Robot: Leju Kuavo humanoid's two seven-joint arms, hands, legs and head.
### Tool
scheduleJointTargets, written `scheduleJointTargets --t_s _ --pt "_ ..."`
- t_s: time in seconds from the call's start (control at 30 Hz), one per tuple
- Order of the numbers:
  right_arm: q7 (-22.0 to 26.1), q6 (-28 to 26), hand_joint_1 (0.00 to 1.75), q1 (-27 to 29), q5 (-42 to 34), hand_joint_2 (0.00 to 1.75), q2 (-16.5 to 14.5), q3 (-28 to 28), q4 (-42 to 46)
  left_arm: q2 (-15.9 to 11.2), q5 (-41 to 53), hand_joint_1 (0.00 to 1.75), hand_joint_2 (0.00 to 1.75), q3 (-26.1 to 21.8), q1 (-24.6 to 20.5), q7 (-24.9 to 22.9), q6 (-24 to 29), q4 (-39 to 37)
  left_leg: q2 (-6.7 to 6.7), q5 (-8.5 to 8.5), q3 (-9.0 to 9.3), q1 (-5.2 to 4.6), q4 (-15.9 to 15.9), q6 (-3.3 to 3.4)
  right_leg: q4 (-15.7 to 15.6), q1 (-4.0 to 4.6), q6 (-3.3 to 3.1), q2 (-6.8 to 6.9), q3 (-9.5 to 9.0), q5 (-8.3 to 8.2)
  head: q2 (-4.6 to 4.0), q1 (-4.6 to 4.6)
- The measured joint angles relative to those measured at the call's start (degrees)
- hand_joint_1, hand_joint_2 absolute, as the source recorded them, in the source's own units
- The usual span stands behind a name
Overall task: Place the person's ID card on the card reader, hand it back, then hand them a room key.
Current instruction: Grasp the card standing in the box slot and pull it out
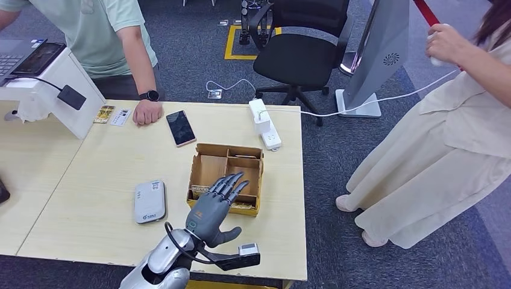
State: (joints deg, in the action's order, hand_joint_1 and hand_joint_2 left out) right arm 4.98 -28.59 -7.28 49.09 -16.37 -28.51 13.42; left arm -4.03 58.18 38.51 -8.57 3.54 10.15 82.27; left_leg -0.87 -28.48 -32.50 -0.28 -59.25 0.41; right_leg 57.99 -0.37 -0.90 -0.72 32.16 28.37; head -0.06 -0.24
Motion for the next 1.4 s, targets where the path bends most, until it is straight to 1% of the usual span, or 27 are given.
scheduleJointTargets --t_s 0.43,0.97,1.4 --pt "-0.2 0.0 0.0 0.0 0.0 0.0 0.0 0.7 0.0 1.7 0.6 0.0 1.75 0.0 -0.4 0.2 0.8 -2.8 0.0 0.0 0.0 0.0 0.0 0.0 0.0 0.0 0.0 0.0 0.0 0.0 0.02 0.01" --pt "-0.6 0.4 0.0 -0.1 -0.6 0.0 0.0 1.6 0.0 2.2 -0.7 0.0 1.75 0.1 -2.0 1.0 0.0 -5.3 0.0 0.0 0.0 0.0 0.0 0.0 0.0 0.0 0.0 0.0 0.0 0.0 0.01 0.01" --pt "-0.6 0.3 0.0 0.0 -1.2 0.0 0.0 2.2 0.0 2.4 0.9 0.0 1.75 0.2 -3.3 0.8 0.8 -6.7 0.0 0.0 0.0 0.0 0.0 0.0 0.0 0.0 0.0 -0.01 0.0 0.0 0.02 0.01"
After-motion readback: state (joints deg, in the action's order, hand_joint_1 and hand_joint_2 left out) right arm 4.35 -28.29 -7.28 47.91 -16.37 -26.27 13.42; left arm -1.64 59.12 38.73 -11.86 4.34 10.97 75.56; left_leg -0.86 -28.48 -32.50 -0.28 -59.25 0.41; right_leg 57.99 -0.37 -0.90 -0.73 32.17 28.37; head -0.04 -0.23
